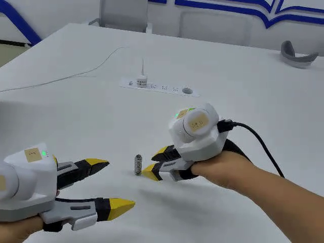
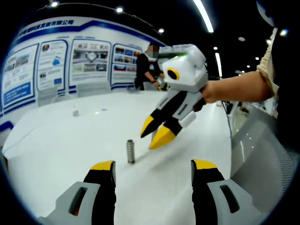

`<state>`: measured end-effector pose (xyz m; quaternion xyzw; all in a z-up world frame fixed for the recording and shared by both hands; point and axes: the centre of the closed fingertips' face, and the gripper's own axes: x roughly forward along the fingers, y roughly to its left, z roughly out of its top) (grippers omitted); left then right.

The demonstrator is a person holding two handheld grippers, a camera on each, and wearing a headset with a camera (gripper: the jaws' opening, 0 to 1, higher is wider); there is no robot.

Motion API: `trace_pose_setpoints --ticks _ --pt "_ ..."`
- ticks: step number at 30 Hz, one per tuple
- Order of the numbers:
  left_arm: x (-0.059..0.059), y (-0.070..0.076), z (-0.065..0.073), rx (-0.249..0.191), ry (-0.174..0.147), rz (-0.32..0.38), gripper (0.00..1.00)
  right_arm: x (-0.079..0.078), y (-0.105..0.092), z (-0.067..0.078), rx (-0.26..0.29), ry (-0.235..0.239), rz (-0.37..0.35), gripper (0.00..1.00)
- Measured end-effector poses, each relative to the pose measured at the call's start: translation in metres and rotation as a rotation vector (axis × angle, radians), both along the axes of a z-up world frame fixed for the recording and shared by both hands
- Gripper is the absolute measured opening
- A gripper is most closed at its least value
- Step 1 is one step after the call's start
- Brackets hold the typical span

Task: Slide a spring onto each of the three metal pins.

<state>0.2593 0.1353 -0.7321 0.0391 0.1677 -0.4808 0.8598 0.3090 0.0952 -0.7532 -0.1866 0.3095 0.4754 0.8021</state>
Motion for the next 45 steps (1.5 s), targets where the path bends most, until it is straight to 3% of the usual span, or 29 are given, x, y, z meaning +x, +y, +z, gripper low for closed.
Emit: trace_pose_setpoints --ticks 20,45 --pt "0.0 -0.003 -0.001 -0.006 0.005 -0.002 0.67 -0.017 -0.01 0.005 0.037 -0.005 -0.02 0.26" --pt "0.002 -0.009 -0.001 -0.013 0.007 -0.01 0.68 -0.03 -0.036 0.008 0.087 -0.008 -0.092 0.27"
